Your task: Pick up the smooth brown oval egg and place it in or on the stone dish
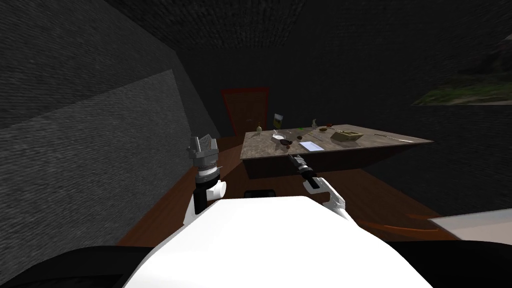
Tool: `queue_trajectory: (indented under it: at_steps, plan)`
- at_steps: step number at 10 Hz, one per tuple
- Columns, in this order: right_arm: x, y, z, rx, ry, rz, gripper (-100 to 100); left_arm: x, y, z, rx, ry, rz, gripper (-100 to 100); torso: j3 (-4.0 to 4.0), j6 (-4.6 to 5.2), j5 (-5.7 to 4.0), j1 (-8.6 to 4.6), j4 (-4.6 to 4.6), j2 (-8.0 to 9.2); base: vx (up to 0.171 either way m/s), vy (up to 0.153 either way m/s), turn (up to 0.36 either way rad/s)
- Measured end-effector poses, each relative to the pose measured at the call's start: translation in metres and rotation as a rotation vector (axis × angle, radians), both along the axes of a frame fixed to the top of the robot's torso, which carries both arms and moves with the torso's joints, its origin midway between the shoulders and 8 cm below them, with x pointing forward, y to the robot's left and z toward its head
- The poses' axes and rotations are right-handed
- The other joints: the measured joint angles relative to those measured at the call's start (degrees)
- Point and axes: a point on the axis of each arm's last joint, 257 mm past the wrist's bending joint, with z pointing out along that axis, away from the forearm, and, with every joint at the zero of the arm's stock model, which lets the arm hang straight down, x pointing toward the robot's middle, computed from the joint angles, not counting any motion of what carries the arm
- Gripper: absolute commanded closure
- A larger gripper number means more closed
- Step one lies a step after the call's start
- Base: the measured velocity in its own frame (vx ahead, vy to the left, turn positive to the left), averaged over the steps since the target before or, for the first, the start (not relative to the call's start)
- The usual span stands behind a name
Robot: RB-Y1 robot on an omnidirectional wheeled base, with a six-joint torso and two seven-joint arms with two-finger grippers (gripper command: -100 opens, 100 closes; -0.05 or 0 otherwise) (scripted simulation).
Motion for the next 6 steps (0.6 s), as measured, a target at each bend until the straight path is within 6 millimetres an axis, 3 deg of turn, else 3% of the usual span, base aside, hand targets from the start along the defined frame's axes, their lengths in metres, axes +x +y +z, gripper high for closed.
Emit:
queue_trajectory:
  at_steps: [4, 6]
  plan:
    - [-0.011, -0.057, -0.049, -0.172, 0.153, -0.079, -100, 0.0, 0.0, 0.0, 0.0, 0.0, 0.0, 0, -0.03, -0.01, 0.0, 0.02, -0.01, -0.06, -0.007, 0.02, 0.096]
    - [-0.014, -0.076, -0.056, -0.224, 0.194, -0.103, -100, 0.0, 0.0, 0.0, 0.0, 0.0, 0.0, 0, -0.06, -0.01, 0.0, -0.01, -0.02, -0.1, 0.013, 0.012, 0.094]
